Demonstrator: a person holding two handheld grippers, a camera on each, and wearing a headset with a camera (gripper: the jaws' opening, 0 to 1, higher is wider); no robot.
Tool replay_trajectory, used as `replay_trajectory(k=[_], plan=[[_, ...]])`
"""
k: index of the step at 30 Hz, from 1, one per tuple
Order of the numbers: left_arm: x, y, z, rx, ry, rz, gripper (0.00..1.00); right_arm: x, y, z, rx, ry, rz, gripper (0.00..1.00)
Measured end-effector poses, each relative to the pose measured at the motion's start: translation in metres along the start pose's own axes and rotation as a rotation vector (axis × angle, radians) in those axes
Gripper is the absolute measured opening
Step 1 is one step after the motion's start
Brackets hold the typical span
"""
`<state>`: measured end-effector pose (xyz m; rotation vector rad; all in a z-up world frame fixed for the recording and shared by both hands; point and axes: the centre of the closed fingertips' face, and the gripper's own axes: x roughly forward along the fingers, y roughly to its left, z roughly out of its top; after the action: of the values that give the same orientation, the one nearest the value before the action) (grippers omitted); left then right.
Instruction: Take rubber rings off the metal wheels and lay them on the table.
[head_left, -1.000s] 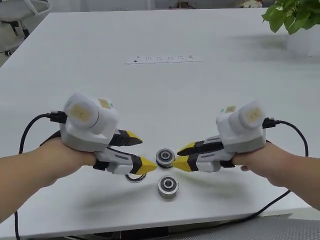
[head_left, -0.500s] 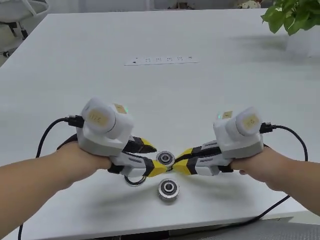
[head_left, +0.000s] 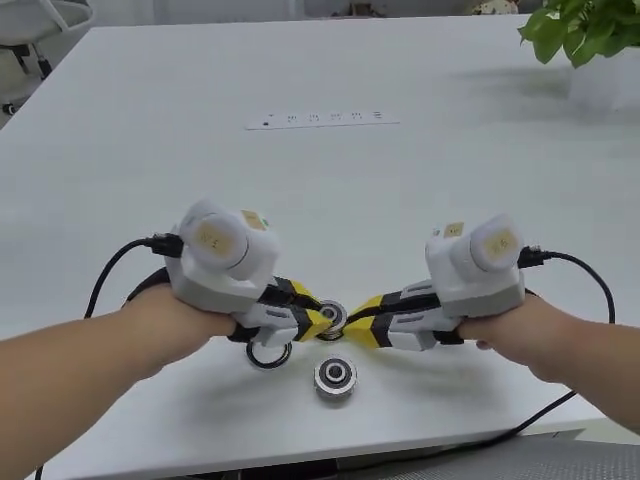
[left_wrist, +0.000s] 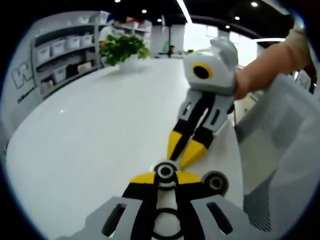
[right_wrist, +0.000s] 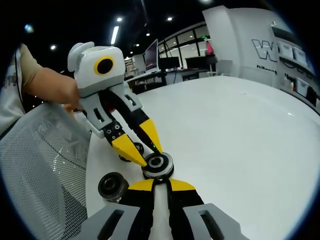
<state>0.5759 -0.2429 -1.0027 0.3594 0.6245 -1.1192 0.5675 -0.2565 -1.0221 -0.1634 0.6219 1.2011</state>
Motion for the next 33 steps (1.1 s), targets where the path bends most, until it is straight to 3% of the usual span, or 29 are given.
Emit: replay_trajectory(k=[3, 7, 11, 19, 25, 26, 28, 29, 33], plan=[[0.004, -0.003, 0.002, 0.039, 0.005, 0.013, 0.14, 0.0, 0.0, 0.0, -0.001, -0.001, -0.004, 0.05], [0.003, -0.002, 0.002, 0.042, 0.008, 0.03, 0.14, 0.0, -0.001, -0.002, 0.007, -0.001, -0.011, 0.01], [0.003, -0.003, 0.002, 0.057, 0.011, 0.043, 0.14, 0.0, -0.001, -0.002, 0.059, -0.012, -0.017, 0.0], [0.004, -0.003, 0.001, 0.07, 0.006, 0.067, 0.13, -0.005, -0.004, 0.0, 0.239, -0.071, -0.009, 0.0], [0.004, -0.003, 0.001, 0.06, 0.005, 0.077, 0.13, -0.006, -0.003, 0.003, 0.281, -0.094, -0.004, 0.0], [0.004, -0.004, 0.001, 0.06, 0.005, 0.077, 0.13, -0.008, -0.009, 0.008, 0.295, -0.117, -0.02, 0.0], [0.004, -0.005, 0.002, 0.059, 0.004, 0.079, 0.13, -0.009, -0.007, 0.015, 0.364, -0.156, 0.003, 0.0], [0.004, -0.005, 0.001, 0.058, 0.004, 0.084, 0.13, -0.008, -0.006, 0.01, 0.335, -0.128, 0.0, 0.0], [0.004, -0.005, 0.001, 0.056, 0.002, 0.088, 0.12, -0.008, -0.004, 0.013, 0.358, -0.149, 0.005, 0.0]])
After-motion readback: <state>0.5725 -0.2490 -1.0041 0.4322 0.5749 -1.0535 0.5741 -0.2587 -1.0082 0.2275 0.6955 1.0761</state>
